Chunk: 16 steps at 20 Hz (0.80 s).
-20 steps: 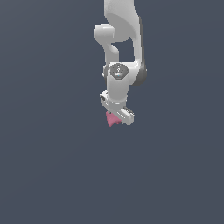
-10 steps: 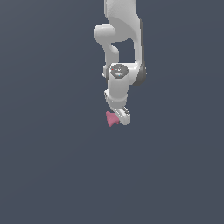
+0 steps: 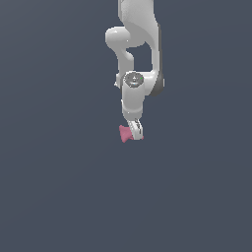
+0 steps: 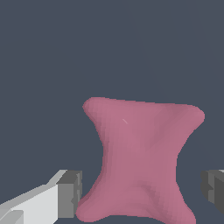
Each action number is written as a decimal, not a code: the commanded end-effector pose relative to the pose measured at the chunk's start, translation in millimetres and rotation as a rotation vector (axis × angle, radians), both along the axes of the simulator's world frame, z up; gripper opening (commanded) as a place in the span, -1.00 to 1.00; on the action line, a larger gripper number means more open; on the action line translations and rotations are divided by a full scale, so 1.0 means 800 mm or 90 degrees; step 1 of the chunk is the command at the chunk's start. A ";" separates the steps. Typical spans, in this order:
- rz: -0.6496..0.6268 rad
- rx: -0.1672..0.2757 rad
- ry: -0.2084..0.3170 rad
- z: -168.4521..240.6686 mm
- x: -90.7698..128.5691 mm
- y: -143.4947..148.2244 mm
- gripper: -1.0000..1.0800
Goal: Pick up the object and move it to a goal position.
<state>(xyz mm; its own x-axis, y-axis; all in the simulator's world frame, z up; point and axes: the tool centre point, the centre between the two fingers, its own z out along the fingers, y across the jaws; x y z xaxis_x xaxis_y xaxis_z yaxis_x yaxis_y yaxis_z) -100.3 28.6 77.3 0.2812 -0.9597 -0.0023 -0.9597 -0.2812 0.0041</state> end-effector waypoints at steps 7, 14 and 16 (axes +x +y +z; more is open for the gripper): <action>-0.052 -0.001 -0.003 -0.004 -0.008 0.000 0.92; -0.051 -0.001 -0.003 -0.010 -0.008 0.000 0.92; -0.052 -0.001 -0.003 -0.017 -0.008 0.000 0.92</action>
